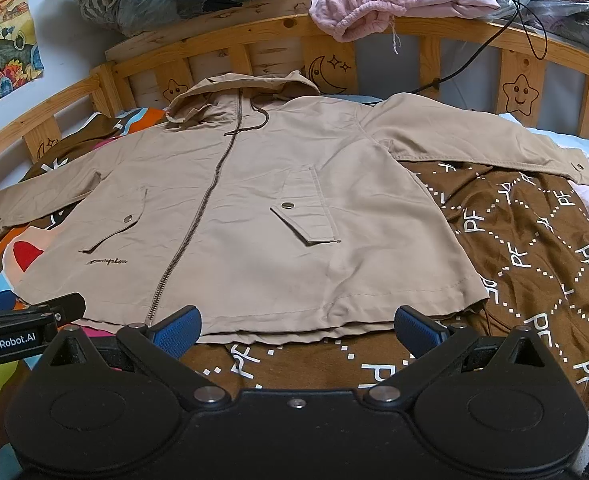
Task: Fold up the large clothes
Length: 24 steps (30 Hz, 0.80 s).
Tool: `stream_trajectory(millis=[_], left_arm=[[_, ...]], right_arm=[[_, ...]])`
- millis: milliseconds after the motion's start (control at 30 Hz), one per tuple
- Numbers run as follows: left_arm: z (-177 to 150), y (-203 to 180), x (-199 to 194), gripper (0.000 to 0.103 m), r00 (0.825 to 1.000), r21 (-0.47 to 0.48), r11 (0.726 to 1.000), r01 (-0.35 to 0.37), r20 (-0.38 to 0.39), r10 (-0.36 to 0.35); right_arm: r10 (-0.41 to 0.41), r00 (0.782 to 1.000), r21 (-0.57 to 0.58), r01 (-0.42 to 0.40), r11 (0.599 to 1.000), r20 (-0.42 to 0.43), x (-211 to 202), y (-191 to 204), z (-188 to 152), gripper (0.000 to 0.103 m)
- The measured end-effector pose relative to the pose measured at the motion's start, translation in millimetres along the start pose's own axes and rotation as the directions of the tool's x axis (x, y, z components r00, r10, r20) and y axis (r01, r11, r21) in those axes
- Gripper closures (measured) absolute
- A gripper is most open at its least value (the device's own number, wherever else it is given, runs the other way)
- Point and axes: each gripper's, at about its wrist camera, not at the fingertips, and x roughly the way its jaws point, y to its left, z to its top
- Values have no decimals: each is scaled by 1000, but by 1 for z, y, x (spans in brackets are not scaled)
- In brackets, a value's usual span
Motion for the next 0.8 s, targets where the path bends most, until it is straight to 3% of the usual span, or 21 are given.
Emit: stream_trajectory(millis=[800], left_arm=[[-1,0,1,1,1000,-3,1000,-4,2,4]], right_arm=[[-5,1000,4,5,1000,-6,1,-8,1,1]])
